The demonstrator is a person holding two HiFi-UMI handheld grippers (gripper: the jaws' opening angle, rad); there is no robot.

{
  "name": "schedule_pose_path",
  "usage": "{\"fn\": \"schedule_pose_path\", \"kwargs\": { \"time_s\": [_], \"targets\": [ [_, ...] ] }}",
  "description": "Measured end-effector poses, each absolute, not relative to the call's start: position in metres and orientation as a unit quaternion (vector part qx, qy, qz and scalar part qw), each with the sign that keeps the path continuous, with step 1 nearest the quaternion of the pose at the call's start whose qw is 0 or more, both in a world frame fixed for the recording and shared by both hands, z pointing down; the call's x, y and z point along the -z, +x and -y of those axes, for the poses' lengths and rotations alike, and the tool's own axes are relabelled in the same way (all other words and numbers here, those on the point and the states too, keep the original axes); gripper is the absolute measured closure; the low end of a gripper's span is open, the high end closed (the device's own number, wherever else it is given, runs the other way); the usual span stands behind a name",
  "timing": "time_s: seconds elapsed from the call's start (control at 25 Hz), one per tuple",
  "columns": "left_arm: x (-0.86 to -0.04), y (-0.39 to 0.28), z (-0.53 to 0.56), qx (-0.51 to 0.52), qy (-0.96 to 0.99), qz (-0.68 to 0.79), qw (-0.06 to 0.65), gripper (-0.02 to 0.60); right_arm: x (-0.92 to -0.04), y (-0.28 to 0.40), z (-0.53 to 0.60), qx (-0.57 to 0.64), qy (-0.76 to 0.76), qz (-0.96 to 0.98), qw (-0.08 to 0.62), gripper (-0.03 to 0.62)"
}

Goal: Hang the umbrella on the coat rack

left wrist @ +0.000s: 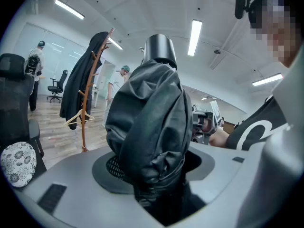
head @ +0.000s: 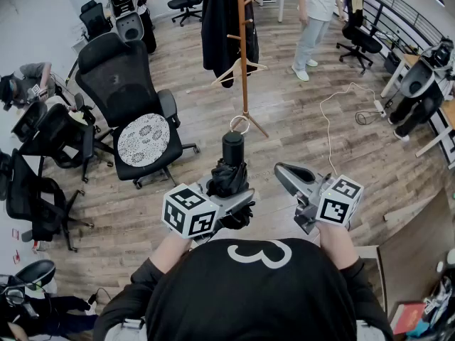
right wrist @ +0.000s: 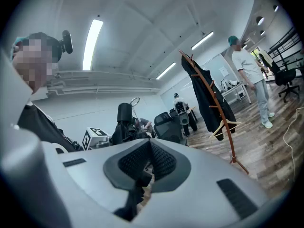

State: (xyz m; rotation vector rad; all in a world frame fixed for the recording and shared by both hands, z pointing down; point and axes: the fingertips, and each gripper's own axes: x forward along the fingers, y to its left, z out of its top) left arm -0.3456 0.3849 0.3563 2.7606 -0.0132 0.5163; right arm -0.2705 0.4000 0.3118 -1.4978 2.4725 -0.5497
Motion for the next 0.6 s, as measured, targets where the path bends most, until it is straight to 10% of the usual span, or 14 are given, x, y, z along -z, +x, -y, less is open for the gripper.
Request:
{"fn": "schedule_pose_path", "kwargs": {
  "time_s": [0.6],
  "targets": [
    [-0.367,-0.37,-0.38,-0.17,0.966,-0.024,0.191,0.311,-0.323,-0.295,-0.398,0.187,-0.519,-0.828,0.104,0.566]
  ]
}}
